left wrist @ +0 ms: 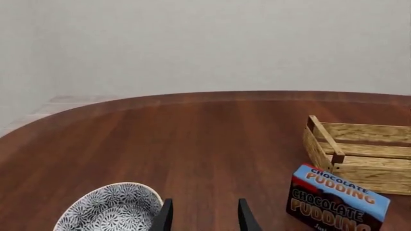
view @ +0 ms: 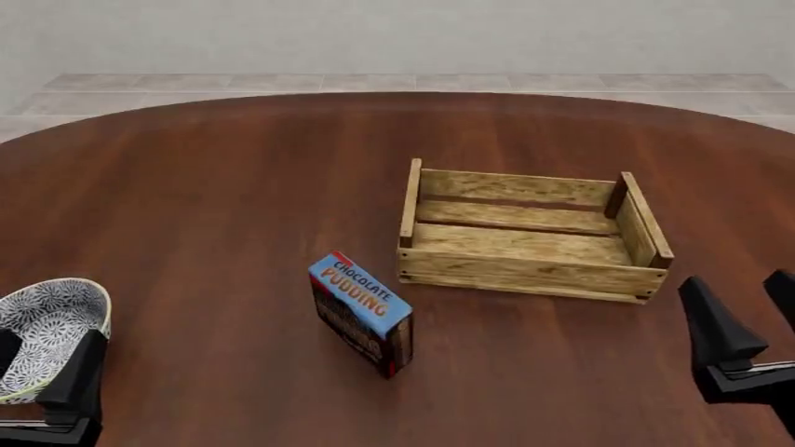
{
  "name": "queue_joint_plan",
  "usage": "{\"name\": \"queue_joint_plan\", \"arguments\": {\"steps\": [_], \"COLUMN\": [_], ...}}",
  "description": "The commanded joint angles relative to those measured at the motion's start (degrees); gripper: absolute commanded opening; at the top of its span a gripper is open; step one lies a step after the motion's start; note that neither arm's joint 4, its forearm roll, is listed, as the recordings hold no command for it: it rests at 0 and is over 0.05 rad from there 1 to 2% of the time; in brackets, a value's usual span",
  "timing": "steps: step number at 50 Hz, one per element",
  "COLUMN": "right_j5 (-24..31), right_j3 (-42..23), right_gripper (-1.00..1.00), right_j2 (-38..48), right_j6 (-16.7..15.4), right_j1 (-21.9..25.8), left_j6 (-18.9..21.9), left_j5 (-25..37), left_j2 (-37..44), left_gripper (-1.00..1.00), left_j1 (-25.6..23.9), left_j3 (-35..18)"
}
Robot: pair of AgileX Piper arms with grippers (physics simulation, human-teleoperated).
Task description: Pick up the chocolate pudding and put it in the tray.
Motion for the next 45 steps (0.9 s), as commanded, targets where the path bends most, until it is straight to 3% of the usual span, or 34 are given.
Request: {"name": "queue_joint_plan", "arguments": {"steps": [1, 34, 45], "right_j5": [-2.2, -4.8, -4.3], "right_j3": [-4.2, -14.6, -18.1], "right_gripper": [1.0, 1.0, 1.0], "right_j2": [6.7, 23.5, 26.7], "right_j6": [-0.2, -0.6, -2.8], "right_j1": [3.6, 15.8, 18.6], "left_j6": [-0.6, -0.5, -0.1], "left_j5": [0.0, 0.3, 0.4], "left_j2": [0.1, -0.1, -0.2], "left_gripper": [1.0, 1.0, 1.0], "left_j1": [-0.1, 0.4, 0.5], "left_j3": [0.0, 0.0, 0.0]}}
